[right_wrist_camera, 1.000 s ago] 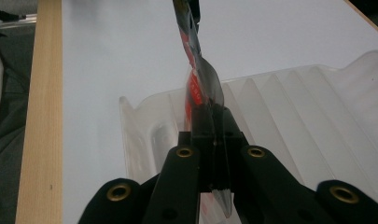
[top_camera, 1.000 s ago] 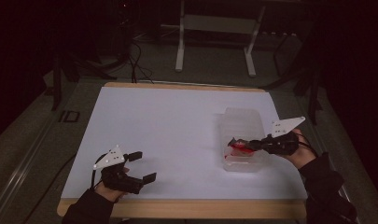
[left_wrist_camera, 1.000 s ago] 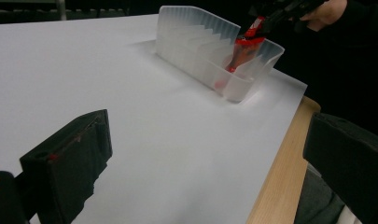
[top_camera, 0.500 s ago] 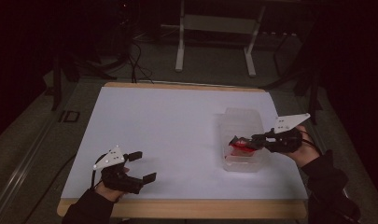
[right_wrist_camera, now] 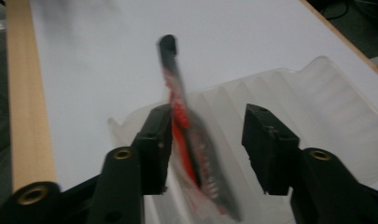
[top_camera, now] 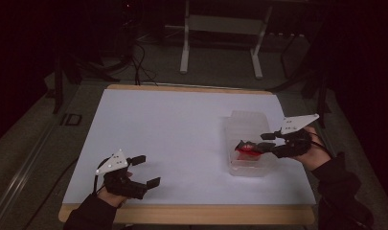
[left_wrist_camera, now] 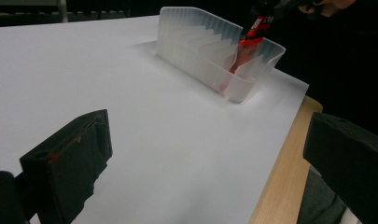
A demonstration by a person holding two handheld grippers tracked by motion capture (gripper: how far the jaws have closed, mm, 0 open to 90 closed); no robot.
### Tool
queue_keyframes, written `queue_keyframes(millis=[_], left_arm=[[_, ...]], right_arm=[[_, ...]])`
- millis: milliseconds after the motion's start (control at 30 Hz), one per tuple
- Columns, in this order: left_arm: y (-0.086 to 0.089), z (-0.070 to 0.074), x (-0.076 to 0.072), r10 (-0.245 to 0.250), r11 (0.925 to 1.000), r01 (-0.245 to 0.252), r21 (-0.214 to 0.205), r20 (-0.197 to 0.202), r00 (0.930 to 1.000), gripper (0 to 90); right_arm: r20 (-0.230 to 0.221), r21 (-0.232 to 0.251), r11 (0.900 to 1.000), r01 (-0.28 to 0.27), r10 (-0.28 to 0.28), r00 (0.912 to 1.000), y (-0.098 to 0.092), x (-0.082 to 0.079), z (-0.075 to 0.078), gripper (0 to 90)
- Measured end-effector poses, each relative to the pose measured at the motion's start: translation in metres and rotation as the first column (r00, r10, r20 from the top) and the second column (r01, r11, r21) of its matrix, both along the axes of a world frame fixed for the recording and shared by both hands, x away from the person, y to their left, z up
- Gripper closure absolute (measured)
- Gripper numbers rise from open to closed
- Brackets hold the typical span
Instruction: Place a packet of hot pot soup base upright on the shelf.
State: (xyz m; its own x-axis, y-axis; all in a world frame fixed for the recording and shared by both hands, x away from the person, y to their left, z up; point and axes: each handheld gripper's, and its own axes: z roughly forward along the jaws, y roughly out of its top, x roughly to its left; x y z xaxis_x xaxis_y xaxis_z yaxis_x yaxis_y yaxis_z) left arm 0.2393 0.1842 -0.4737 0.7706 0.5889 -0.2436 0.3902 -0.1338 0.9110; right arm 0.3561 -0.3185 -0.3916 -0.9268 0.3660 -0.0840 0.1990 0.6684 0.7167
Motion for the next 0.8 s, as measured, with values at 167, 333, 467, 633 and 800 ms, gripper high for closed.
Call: queue_keyframes(millis=[167,333,467,633,800], left_arm=[[0.0,0.0,0.0,0.002,1.0,-0.002,-0.002,0.002,1.0,1.3],[0.001,0.0,0.0,0.002,1.0,-0.002,-0.003,0.003,1.0,1.3],[0.0,0.0,-0.001,0.003,1.0,-0.003,-0.004,0.003,1.0,1.3],[0.0,0.001,-0.001,0.002,1.0,-0.002,-0.004,0.009,1.0,1.3],[0.001,0.001,-0.002,0.001,1.0,-0.001,-0.004,0.009,1.0,1.3]], right_arm=[[0.009,0.011,0.9999,0.004,-0.004,0.9999,-0.002,-0.002,0.004,48.2],[0.02,0.027,0.9996,0.007,-0.008,0.9998,-0.001,-0.006,0.011,44.4],[0.026,0.06,0.9982,-0.004,0.003,0.9997,0.002,-0.012,0.017,41.7],[0.017,0.104,0.9945,0.017,-0.019,0.9997,0.011,-0.021,0.023,27.4],[0.032,0.137,0.9898,0.039,-0.044,0.9985,0.022,-0.032,0.026,14.3]])
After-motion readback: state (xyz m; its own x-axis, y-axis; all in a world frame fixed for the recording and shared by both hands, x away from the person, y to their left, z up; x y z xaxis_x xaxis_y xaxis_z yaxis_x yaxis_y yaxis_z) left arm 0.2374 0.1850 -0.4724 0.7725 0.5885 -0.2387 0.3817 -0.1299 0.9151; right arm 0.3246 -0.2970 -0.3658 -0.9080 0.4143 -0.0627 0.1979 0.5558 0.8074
